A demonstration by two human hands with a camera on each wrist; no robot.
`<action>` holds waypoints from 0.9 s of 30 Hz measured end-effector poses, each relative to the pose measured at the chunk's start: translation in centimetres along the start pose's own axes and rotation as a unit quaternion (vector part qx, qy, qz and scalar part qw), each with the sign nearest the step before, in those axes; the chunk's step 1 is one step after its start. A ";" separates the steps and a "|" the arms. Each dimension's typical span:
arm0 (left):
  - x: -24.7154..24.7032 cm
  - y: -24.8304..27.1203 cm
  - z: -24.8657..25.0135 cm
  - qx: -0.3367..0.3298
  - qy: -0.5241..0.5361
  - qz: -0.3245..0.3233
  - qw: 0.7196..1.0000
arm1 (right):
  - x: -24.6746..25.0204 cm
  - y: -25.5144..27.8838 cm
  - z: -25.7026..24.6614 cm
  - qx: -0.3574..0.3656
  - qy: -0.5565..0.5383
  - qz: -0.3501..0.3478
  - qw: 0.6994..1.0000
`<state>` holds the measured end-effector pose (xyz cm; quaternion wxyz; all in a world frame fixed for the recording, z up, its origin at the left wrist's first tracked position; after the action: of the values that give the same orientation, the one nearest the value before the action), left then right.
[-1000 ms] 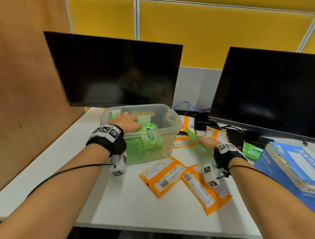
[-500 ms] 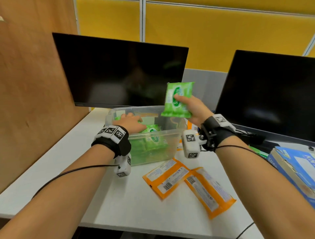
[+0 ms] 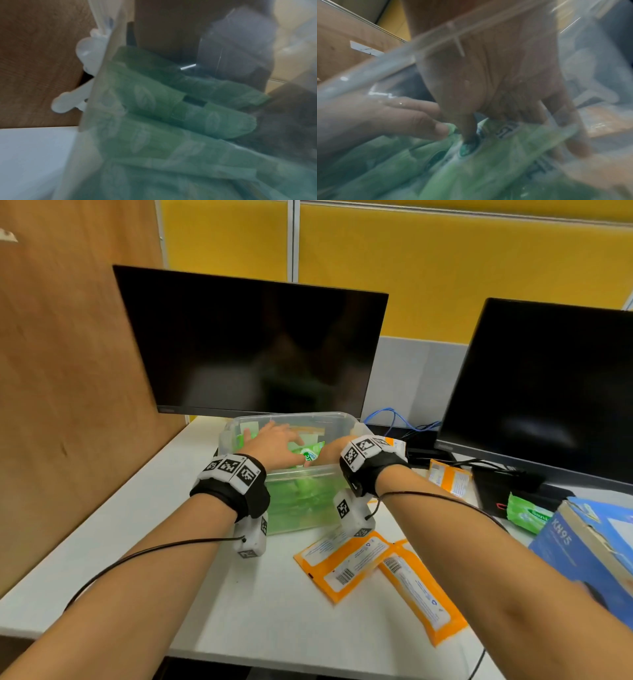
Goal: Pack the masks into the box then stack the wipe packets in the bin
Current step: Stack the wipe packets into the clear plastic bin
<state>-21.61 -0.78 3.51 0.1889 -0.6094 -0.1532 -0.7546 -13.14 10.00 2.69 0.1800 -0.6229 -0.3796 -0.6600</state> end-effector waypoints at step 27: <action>-0.6 -0.5 -0.4 -0.029 -0.020 -0.029 0.999 | -8.1 9.0 30.3 -0.385 -0.250 0.087 0.884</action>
<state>-22.10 -0.48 2.79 0.1463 -0.6251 -0.1521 -0.7515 15.30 24.29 -4.49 -0.1182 -0.8178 -0.0719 -0.5586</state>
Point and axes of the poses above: each hand's wrist, its own y-axis away from the middle knuckle, its own x-axis out of the back of the hand, z = x × y, the point moved 4 cm from there along -y, towards the middle knuckle
